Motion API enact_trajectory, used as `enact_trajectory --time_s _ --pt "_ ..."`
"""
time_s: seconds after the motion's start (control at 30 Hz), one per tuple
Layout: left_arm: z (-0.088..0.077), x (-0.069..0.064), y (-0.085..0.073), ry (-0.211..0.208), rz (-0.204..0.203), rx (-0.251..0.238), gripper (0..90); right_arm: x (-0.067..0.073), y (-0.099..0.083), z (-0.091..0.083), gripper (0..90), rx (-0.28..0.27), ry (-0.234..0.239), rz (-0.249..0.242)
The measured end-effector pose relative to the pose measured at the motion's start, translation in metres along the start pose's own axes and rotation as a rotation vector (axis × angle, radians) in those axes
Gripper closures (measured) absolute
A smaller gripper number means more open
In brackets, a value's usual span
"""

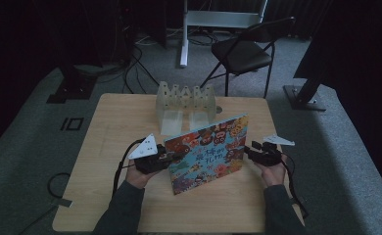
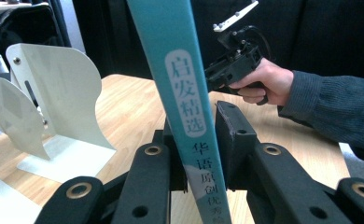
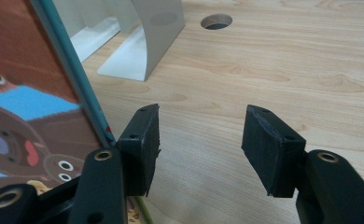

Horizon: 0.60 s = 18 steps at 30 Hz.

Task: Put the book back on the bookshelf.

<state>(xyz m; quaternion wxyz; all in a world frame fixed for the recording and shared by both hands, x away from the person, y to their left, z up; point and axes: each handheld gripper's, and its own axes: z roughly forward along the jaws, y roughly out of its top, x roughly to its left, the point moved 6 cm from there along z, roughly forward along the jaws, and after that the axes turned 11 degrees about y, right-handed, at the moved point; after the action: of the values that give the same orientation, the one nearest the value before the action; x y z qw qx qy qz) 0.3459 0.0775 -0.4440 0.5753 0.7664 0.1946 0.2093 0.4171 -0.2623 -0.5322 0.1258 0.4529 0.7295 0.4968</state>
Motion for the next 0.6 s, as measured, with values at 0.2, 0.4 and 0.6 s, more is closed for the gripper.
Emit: enact_trajectory --time_s 0.2,0.4,0.6 --pt "-0.0005 -0.0027 0.0028 0.018 0.04 0.001 76.0 -0.0015 -0.0006 0.0021 46.0 -0.006 -0.002 0.007" --pt "0.0005 -0.0063 0.0066 0.032 0.086 0.009 78.5 -0.0036 0.0007 0.0038 46.1 -0.015 -0.006 0.011" --pt "0.0002 -0.0093 0.0056 0.022 0.066 -0.008 79.1 -0.0062 0.0023 0.0071 46.1 -0.02 -0.011 0.021"
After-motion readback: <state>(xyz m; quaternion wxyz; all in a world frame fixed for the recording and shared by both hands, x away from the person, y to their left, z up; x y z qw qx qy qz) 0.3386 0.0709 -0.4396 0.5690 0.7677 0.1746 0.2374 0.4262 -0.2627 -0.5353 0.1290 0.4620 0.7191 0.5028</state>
